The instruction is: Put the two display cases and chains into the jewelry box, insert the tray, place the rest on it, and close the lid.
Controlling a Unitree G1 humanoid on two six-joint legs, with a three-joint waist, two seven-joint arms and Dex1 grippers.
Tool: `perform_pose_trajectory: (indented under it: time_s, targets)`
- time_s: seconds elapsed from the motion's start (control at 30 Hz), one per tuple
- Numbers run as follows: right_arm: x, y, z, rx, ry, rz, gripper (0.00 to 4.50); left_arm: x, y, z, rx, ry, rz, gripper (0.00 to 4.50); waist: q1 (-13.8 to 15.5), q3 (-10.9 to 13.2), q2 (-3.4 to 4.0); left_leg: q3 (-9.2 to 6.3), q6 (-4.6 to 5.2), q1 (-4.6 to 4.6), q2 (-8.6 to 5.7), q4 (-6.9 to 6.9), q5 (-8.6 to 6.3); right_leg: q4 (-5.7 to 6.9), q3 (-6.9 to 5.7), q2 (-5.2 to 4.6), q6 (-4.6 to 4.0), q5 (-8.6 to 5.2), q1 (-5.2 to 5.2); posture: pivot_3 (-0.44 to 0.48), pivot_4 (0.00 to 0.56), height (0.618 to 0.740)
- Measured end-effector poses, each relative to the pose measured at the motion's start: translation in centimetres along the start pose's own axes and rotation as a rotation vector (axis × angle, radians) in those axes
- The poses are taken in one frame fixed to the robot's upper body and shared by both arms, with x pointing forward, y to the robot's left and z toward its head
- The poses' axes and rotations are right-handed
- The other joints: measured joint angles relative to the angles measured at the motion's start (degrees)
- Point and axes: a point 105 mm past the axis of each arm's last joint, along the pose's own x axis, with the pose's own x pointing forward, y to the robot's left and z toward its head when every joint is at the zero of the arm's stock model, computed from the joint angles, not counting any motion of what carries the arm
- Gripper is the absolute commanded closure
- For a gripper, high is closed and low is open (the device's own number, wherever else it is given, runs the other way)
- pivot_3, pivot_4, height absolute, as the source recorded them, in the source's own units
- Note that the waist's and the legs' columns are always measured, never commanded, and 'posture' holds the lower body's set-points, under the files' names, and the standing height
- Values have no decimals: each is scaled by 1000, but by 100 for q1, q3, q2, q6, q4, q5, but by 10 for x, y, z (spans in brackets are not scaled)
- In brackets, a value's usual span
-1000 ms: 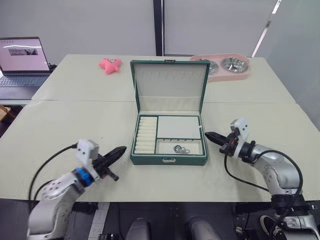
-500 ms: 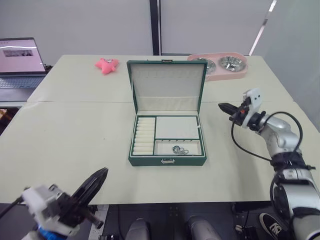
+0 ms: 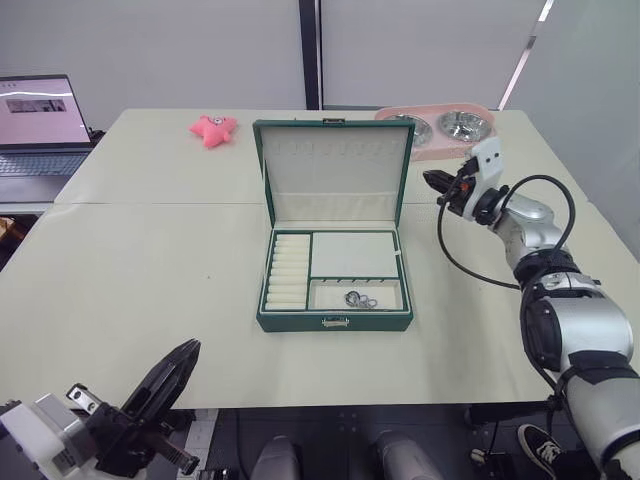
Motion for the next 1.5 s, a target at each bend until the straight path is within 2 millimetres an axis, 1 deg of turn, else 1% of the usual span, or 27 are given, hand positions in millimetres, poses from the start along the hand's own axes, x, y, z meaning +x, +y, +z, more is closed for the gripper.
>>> perform_pose_trajectory:
  time_s: [0.1, 0.23, 0.47, 0.57, 0.7, 0.8, 1.1, 1.37, 1.5]
  targets:
    - [8, 6, 15, -6, -36, 29, 4472, 0, 0, 0, -1, -1, 4, 4500, -3, 2, 3, 1, 0, 3, 0, 2, 0, 8, 1, 1, 0, 0, -1, 0, 150, 740]
    - [14, 22, 34, 9, -89, 156, 4472, 2, -5, -4, -12, 7, -7, 4500, -4, 3, 6, 0, 0, 2, 1, 1, 0, 8, 0, 1, 0, 0, -2, 0, 150, 740]
    - [10, 36, 41, 48, -119, 305, 4472, 3, -8, -5, -6, -3, -4, 4500, -14, 4, 8, 2, 0, 2, 2, 1, 0, 10, 2, 1, 0, 0, -3, 0, 150, 740]
    - [5, 41, 43, 79, -131, 380, 4472, 3, -9, -4, 2, -7, -8, 4500, -36, 5, 9, 3, 0, 3, 3, 1, 0, 18, 3, 2, -1, -1, -7, 0, 150, 740]
    - [0, 47, 43, 89, -126, 458, 4472, 2, -9, -4, 1, -4, -6, 4500, -53, 5, 9, 2, 0, 5, 3, 2, 0, 20, 3, 3, -1, -1, -6, 0, 150, 740]
    - [-2, 50, 38, 93, -106, 482, 4472, 2, -9, -4, 1, -4, -8, 4500, -53, 5, 9, 1, 0, 3, 3, 3, 0, 21, 2, 3, -1, -1, -6, 0, 150, 740]
    - [-5, 50, 27, 114, -78, 481, 4472, 3, -8, -5, 6, -5, -18, 4500, -34, 6, 10, 1, 0, 3, 2, 4, 0, 20, 2, 2, -1, -1, -6, 0, 150, 740]
    - [-6, 48, 28, 106, -78, 477, 4472, 1, -8, -7, 6, -2, -22, 4500, -33, 6, 10, 2, 0, 3, 2, 4, 0, 20, 2, 2, -1, -1, -6, 0, 150, 740]
    - [-9, 46, 26, 102, -72, 467, 4472, 1, -6, -9, 2, 14, -30, 4500, -21, 6, 10, 1, 0, 3, 2, 4, 0, 20, 1, 2, -1, -1, -5, 0, 150, 740]
